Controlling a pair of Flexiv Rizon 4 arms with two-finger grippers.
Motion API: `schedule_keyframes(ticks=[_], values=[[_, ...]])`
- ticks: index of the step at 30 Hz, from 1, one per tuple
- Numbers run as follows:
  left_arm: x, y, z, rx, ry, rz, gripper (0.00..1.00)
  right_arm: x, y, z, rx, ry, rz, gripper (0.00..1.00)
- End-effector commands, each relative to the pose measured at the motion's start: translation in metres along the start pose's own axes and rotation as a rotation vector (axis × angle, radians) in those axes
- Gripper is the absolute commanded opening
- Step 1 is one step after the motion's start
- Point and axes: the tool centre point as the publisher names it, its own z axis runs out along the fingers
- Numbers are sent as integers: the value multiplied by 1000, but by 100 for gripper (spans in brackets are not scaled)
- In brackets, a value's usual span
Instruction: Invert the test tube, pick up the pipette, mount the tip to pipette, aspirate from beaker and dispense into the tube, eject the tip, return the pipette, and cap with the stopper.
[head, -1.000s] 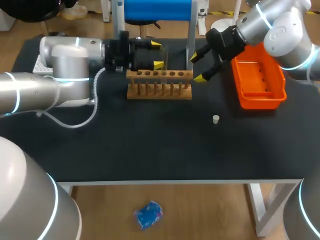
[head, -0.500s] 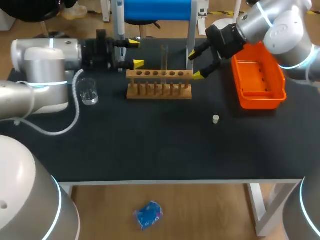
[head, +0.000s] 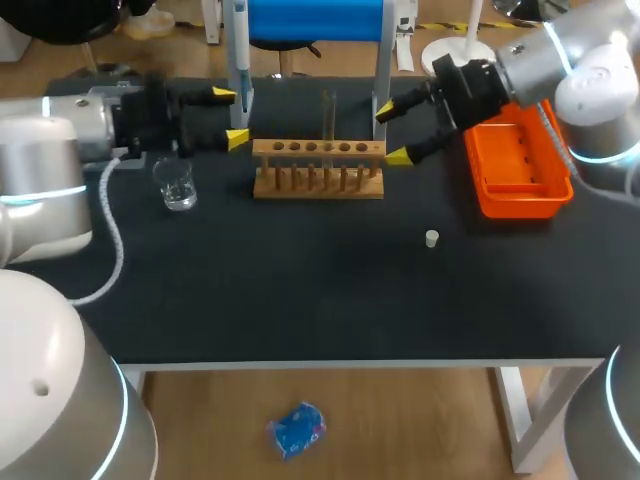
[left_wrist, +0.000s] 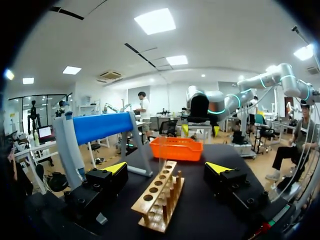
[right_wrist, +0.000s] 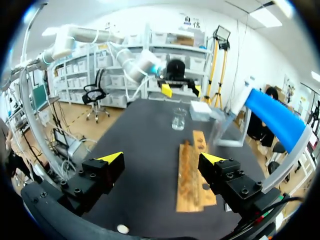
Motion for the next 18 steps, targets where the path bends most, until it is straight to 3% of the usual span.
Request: schedule_keyframes(ticks=[1,13,14,18], values=[[14,-6,-21,11,-93,7,100,41,7,-8,-2,-37,-29,100],[14,-6,-21,11,-93,7,100,41,7,-8,-2,-37,-29,100],[14,-6,-21,11,-93,7,100,42,8,-7,-65,-44,-10,100],[9,-5,-41,13,-170,-20,100,67,1,2,-160,-20,53,100]])
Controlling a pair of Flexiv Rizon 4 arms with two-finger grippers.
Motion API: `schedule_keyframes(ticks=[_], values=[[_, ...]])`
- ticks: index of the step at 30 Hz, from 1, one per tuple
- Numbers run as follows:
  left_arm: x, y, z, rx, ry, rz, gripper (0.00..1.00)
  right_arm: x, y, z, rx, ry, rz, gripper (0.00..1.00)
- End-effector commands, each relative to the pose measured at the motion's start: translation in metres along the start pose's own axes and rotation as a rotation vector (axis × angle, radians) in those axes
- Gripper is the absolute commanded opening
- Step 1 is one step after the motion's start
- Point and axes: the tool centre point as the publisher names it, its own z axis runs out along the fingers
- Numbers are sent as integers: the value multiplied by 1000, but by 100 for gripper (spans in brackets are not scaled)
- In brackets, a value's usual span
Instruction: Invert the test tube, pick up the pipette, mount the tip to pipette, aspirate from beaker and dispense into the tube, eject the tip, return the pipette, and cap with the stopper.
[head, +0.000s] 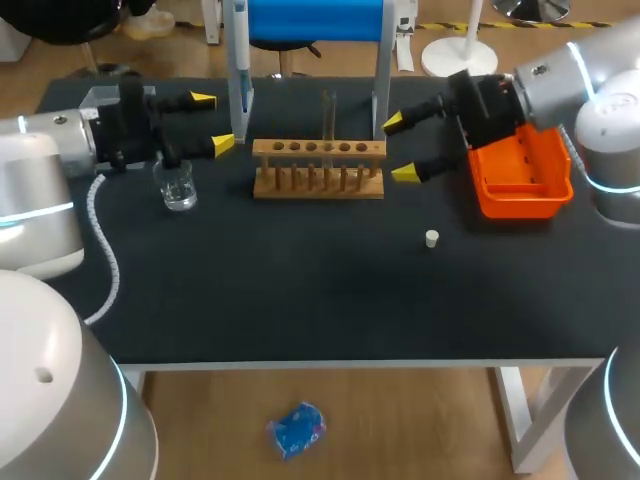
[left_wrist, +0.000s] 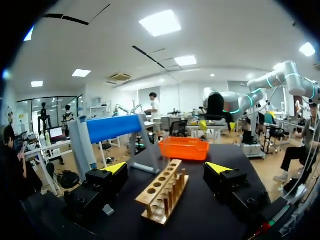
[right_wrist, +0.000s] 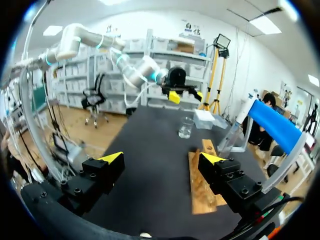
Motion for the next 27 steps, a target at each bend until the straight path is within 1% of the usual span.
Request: schedule_keyframes(ticks=[1,2,4,6,8,10,12,17,19,21,22,27], values=[[0,-2,-21,7,-78,-23,100,27,-20,7,-123,4,54,100],[-2,-2,-27,-4,-88,-27,100,35,-21,8,-144,11,64,100],[-6,-2,-40,2,-117,-51,100,51,-22,10,-174,21,73,100],[-11,-1,-52,-15,-137,-59,100,63,-21,12,-214,30,83,100],[-15,1,-64,-19,-177,-67,100,74,-21,17,-225,40,87,100],[-19,6,-78,-47,-220,-66,100,85,-21,22,-234,52,91,100],[-21,9,-89,-53,-254,-90,100,93,-21,25,-254,68,96,100],[-27,18,-110,-74,-336,-96,100,112,-24,34,-278,74,110,100],[-30,21,-117,-79,-362,-78,100,121,-28,38,-293,78,109,100],[-33,23,-122,-75,-401,-70,100,126,-34,41,-295,79,78,100],[-33,23,-122,-75,-401,-70,100,128,-36,41,-316,93,48,100],[-33,23,-122,-75,-401,-70,100,128,-36,41,-316,93,48,100]])
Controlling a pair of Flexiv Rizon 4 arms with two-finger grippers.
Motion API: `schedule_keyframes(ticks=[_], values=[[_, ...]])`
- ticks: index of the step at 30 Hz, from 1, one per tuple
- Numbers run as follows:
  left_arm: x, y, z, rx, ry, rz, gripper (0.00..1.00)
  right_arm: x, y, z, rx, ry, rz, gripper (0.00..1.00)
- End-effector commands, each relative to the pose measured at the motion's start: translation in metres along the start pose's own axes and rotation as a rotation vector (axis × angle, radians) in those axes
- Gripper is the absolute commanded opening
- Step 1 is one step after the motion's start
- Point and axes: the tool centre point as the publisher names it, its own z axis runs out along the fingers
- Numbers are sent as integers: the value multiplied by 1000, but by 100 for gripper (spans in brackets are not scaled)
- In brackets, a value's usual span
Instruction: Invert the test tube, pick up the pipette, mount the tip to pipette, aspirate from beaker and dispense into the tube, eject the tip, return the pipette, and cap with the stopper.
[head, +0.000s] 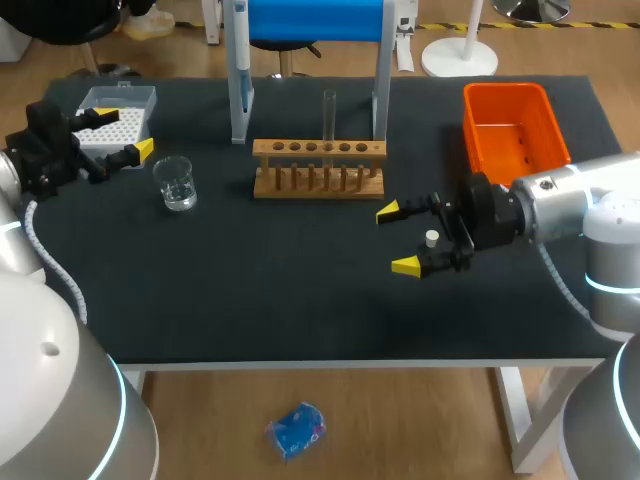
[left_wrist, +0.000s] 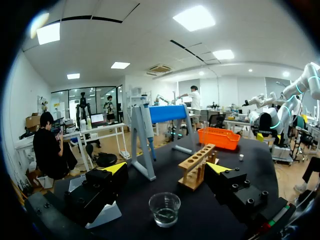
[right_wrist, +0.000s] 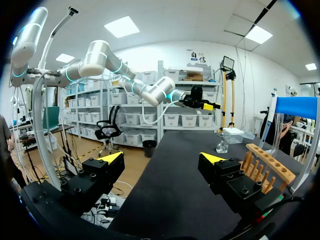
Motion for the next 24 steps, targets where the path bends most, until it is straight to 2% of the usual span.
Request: schedule_keyframes(ticks=[1,11,19,24], values=[[3,0,1,3,-52,1,100,0,-2,-1,-4,2,-1,100],[3,0,1,3,-52,1,100,0,-2,-1,-4,2,-1,100],[-48,11,-35,-156,-244,-55,100,0,-2,-1,-4,2,-1,100],[-70,19,-46,-222,-297,-70,100,0,-2,-1,-4,2,-1,100]])
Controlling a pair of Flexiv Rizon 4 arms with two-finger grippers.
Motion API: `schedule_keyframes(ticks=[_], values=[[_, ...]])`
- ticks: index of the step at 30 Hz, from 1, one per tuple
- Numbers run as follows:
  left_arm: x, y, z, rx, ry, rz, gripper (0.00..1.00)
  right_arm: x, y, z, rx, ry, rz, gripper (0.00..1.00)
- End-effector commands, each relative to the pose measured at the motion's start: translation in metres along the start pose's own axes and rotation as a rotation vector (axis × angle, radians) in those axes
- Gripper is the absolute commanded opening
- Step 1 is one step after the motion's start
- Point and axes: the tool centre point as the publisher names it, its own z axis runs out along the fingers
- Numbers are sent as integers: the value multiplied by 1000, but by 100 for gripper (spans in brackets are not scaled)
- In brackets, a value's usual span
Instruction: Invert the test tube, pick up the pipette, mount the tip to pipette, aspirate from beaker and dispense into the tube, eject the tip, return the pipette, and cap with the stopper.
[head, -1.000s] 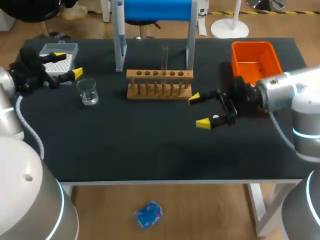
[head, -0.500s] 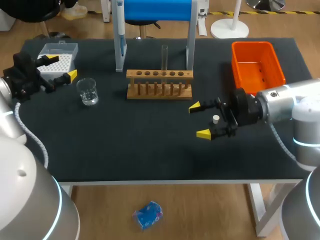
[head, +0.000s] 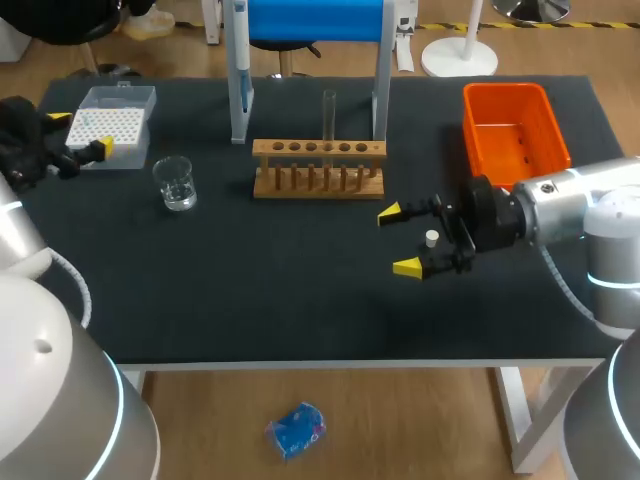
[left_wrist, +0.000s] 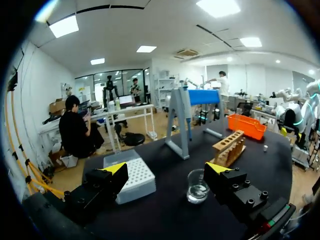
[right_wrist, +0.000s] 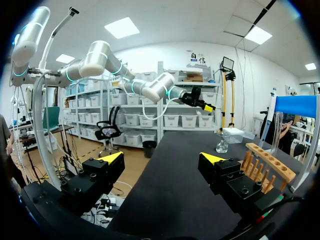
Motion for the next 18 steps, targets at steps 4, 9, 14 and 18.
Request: schedule_keyframes(ticks=[4,9,14,18], values=[[-17,3,5,-71,-44,-19,100,0,0,0,1,-1,-1,100],[-27,15,10,-114,-43,-39,100,0,0,0,1,-1,-1,100],[-36,29,14,-154,-39,-41,100,0,0,0,1,-1,-1,100],[-41,37,16,-178,-32,-48,100,0,0,0,1,-1,-1,100]])
